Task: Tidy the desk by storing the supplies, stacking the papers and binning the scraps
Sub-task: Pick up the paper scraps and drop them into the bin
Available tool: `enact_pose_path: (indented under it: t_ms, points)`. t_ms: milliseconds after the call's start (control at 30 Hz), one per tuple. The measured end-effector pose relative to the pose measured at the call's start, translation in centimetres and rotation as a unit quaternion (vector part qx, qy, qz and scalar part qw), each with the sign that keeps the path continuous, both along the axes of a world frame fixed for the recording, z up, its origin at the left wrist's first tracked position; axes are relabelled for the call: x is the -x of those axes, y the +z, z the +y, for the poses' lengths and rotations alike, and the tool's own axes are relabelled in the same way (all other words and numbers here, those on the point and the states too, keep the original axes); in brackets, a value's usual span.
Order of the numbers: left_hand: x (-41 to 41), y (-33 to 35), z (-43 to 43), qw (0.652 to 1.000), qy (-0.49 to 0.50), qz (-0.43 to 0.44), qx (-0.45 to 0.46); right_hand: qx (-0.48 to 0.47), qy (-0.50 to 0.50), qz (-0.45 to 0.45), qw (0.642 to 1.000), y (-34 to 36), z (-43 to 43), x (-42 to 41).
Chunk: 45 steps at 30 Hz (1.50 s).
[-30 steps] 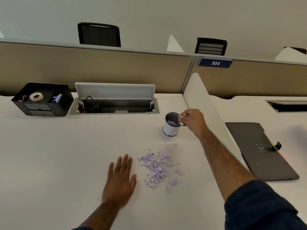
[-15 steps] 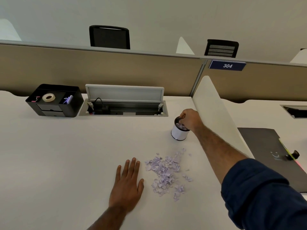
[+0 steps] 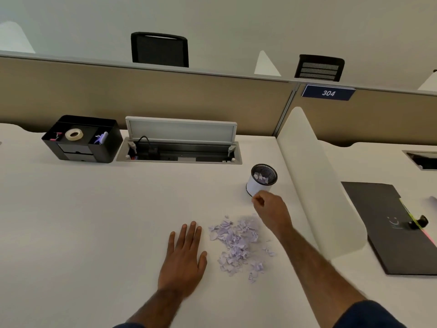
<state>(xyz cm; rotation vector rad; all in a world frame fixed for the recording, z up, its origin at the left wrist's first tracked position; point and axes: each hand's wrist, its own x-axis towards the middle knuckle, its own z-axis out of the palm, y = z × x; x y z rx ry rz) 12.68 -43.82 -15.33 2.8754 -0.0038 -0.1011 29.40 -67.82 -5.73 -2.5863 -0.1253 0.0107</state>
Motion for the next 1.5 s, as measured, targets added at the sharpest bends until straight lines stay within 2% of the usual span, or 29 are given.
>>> enact_pose_path:
  t_ms: [67, 133, 233, 333, 400, 533, 600, 700, 800, 900, 1100, 1167, 1267, 1333, 1500]
  points:
    - [0.1, 0.1, 0.1, 1.000, 0.000, 0.004, -0.001, 0.025, -0.045, 0.051, 0.997, -2.0, -1.2, 0.7]
    - [0.1, 0.1, 0.1, 1.000, 0.000, 0.007, -0.003, 0.053, -0.044, 0.099, 0.993, -3.4, -2.0, 1.2]
    - [0.0, 0.3, 0.0, 1.000, -0.003, 0.012, -0.003, 0.120, 0.041, 0.107, 0.986, -4.6, -1.6, 2.3]
    - [0.1, 0.7, 0.0, 1.000, -0.003, 0.013, 0.002, 0.100, 0.097, 0.130, 0.982, -4.1, -0.1, 4.5]
    - [0.1, 0.7, -0.1, 1.000, 0.000, 0.012, 0.003, 0.079, 0.091, 0.115, 0.986, -3.4, 0.7, 5.4]
    - [0.1, 0.7, -0.1, 1.000, -0.002, 0.014, 0.002, 0.104, 0.083, 0.031, 0.991, -1.5, 3.4, 4.7]
    - [0.1, 0.6, 0.0, 1.000, 0.000, 0.015, 0.001, 0.087, 0.128, 0.050, 0.987, -1.1, 5.3, 4.2]
    - [0.0, 0.3, 0.0, 1.000, 0.000, 0.010, -0.004, 0.132, 0.227, 0.092, 0.960, -2.1, 7.5, 4.4]
    - [0.0, 0.0, 0.1, 1.000, 0.000, 0.007, -0.004, 0.193, 0.284, 0.043, 0.938, -3.6, 7.7, 5.1]
    - [0.0, 0.0, 0.1, 1.000, 0.001, 0.005, -0.007, 0.215, 0.321, 0.023, 0.922, -3.9, 6.3, 6.0]
    - [0.1, 0.1, 0.1, 1.000, -0.001, 0.003, -0.002, 0.210, 0.360, 0.089, 0.905, -1.1, 1.3, 6.9]
    - [0.2, 0.2, 0.1, 1.000, -0.001, 0.000, -0.001, 0.248, 0.379, 0.111, 0.885, -0.6, 0.7, 7.1]
    - [0.2, 0.2, 0.0, 1.000, -0.003, 0.007, -0.002, 0.293, 0.409, 0.092, 0.859, -1.6, 1.3, 7.4]
    - [0.1, 0.3, 0.0, 1.000, -0.001, 0.007, -0.007, 0.290, 0.417, 0.072, 0.858, -2.3, 2.1, 7.5]
    - [0.1, 0.2, 0.0, 1.000, -0.004, 0.010, -0.012, 0.252, 0.393, 0.008, 0.884, -3.5, 3.0, 7.2]
